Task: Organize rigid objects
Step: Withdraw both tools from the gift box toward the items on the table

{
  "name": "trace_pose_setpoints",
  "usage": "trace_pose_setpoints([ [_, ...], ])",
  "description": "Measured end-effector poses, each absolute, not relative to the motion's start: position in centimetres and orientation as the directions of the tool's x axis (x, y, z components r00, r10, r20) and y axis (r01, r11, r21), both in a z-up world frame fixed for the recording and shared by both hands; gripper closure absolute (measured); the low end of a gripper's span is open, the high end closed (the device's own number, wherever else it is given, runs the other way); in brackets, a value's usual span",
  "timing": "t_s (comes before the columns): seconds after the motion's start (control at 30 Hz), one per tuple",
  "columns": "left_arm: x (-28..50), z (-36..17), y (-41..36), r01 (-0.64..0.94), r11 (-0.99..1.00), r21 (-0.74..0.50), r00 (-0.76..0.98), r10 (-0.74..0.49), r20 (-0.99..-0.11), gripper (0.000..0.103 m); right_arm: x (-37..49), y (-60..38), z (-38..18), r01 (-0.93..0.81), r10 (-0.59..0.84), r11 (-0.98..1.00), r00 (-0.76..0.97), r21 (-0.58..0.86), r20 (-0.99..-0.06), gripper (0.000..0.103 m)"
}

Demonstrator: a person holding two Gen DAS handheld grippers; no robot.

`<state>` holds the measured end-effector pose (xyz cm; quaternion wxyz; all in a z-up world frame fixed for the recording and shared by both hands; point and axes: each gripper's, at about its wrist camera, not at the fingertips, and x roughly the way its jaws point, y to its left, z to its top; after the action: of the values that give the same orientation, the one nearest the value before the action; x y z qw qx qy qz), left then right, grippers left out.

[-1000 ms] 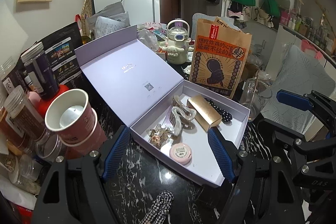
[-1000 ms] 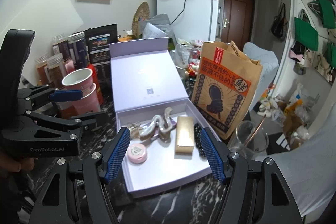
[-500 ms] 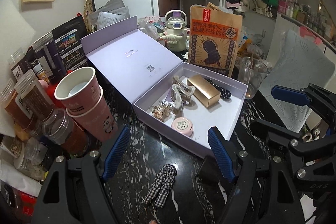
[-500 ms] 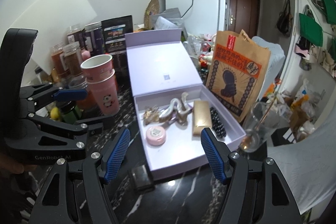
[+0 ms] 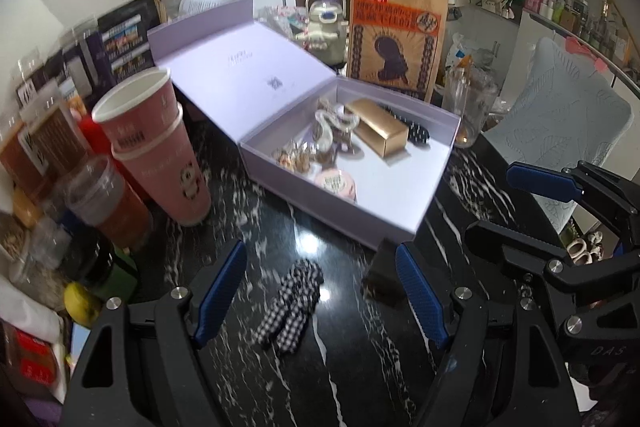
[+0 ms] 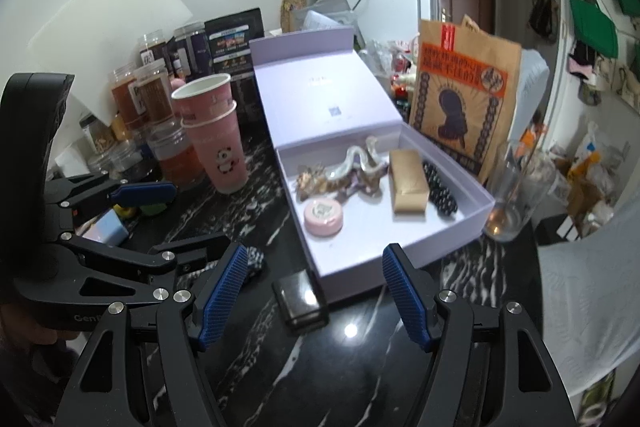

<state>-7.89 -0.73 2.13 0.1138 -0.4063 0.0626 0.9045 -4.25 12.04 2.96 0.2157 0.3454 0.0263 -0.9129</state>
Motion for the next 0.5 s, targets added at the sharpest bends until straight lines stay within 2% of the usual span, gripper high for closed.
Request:
trace_pose_setpoints([
  [0.5,-7.5,-2.5,-0.5,-0.316,-0.946,-0.077,-0.558,0.251,-0.791,0.026,-3.9,13.7,-2.6,0.363,-0.357,-0.918,-0.579,0.160,-0.733,0.032],
])
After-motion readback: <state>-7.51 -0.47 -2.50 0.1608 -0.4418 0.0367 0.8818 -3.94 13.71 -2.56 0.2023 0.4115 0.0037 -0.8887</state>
